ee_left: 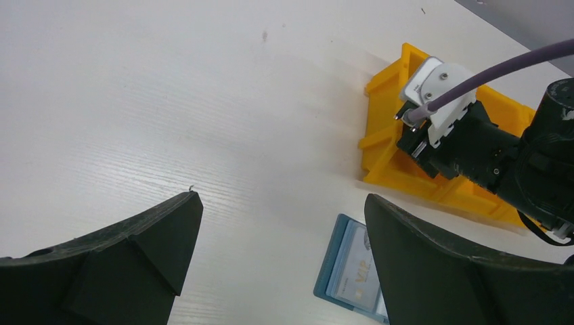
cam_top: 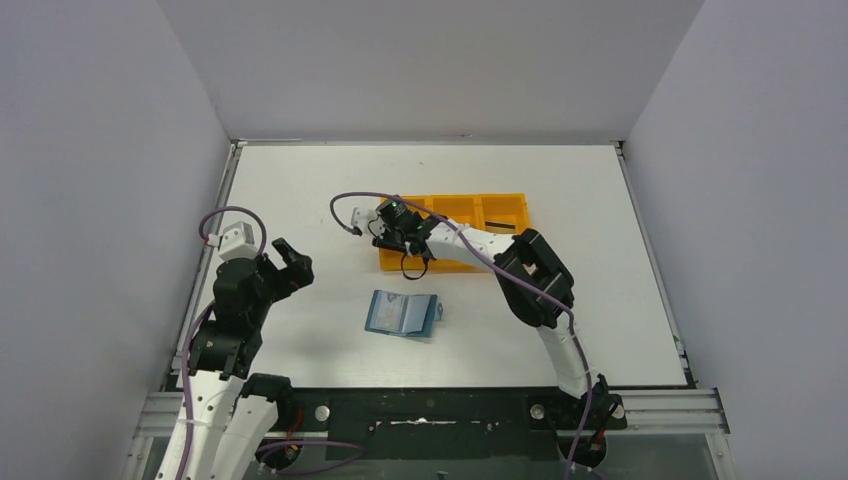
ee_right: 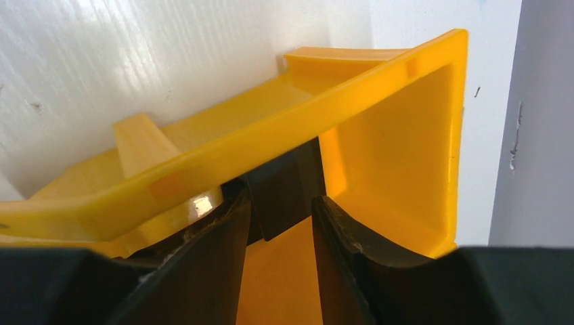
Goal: Take the credit cards out of the card holder
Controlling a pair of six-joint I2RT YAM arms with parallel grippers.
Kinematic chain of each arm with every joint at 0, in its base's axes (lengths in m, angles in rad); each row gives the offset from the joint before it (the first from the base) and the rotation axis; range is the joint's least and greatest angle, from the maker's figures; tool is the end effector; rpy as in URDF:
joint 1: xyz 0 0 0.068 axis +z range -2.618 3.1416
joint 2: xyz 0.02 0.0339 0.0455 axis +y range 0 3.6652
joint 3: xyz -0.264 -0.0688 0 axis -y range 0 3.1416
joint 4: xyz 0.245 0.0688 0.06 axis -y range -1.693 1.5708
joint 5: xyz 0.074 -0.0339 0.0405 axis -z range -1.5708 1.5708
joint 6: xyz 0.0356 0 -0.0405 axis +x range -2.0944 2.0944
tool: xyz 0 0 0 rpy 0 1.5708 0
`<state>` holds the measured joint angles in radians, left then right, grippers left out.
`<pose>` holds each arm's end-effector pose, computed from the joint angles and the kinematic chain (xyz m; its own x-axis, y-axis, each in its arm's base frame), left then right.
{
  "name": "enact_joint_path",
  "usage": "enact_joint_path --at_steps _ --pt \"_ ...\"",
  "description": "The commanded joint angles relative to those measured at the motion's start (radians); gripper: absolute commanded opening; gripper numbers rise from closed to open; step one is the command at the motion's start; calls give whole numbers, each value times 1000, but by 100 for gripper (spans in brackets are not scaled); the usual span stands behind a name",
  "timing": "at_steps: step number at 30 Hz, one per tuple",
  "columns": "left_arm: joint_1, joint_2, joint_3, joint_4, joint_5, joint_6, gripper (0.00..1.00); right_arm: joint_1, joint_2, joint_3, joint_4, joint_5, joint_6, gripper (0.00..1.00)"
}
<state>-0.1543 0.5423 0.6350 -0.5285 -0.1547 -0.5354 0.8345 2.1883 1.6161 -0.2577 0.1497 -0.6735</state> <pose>0.1305 -0.0148 0.2861 -0.3658 -0.4533 -0.8129 -0.2009 0.8913 -0.4066 0.3297 0.3558 0.1659 0.0275 -0.8880 -0.4589 -0.8289 0.2363 -0.5070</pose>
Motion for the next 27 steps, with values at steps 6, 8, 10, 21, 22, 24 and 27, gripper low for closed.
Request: enact_joint_path --at_steps 6,8,10,21,22,24,27 --pt "7 -4 38 28 -6 1 92 -67 -138 66 -26 -206 276 43" --pt "7 0 35 31 -3 2 93 -71 -176 51 0 -208 346 43" --pt "8 4 35 32 0 2 93 -71 -217 40 9 -185 439 43" --pt "9 36 30 38 14 -6 95 -4 -487 -286 7 -109 1272 42" --pt "9 37 28 39 16 -7 95 14 -498 -311 8 -85 1320 42" --pt "9 39 26 41 16 -9 96 50 -511 -344 5 -57 1385 42" --pt "10 39 28 39 15 -9 96 129 -524 -377 -10 74 1444 38"
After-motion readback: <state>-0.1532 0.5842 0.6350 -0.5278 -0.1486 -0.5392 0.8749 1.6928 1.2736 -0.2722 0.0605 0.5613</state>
